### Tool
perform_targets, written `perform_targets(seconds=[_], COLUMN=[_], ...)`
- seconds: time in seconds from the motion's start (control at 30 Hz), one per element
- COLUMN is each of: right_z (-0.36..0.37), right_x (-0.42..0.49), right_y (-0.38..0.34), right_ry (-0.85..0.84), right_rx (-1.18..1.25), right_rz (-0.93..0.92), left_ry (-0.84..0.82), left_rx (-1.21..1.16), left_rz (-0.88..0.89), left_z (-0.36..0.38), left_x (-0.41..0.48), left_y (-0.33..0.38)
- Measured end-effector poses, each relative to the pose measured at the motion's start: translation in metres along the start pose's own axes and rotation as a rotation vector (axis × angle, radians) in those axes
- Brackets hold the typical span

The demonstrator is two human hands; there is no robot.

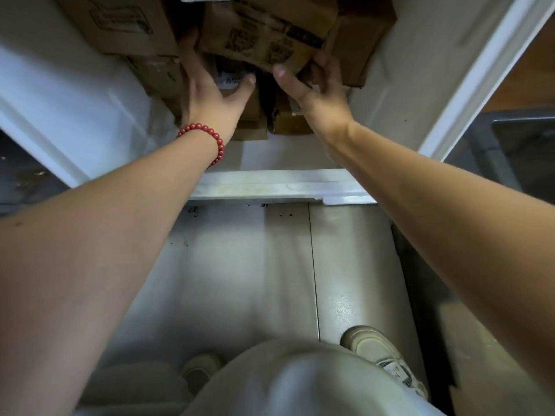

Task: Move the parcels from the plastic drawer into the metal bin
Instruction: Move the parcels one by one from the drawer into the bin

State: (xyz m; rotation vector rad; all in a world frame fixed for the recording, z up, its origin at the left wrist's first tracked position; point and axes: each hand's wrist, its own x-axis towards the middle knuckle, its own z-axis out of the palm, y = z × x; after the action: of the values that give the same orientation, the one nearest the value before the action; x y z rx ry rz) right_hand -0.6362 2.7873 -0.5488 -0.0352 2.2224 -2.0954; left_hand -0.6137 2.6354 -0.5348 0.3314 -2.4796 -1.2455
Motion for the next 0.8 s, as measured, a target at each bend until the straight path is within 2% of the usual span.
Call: perform_targets(seconds=[0.17, 0.3, 0.37, 0.53, 0.8], right_z=[-0.006, -0.008, -0.008, -0.008, -0.006], right_x=[-0.018, -0.044, -0.058, -0.090, -0.115], right_y=[-0.016, -0.020, -0.018, -0.013, -0.028], right_ry=[0.070, 0.074, 0.055, 0.019, 0.021], right_rx=[0.112, 0.132, 0.158, 0.187, 0.171], right_rz=[0.092, 0.115, 0.153, 0.265, 0.293], left_ry=[-0.006, 0.032, 0.041, -0.010, -0.041], left_rx=[-0.021, -0.160, -0.149, -0.185, -0.211], left_rz=[-0.048, -0.037, -0.037, -0.145, -0.262], left_z=[-0.015, -0.025, -0.032, -0.045, -0.058], left_x=[-0.023, -0.049, -0.064, -0.090, -0.118], left_y=[0.009, 0.013, 0.013, 0.011, -0.002])
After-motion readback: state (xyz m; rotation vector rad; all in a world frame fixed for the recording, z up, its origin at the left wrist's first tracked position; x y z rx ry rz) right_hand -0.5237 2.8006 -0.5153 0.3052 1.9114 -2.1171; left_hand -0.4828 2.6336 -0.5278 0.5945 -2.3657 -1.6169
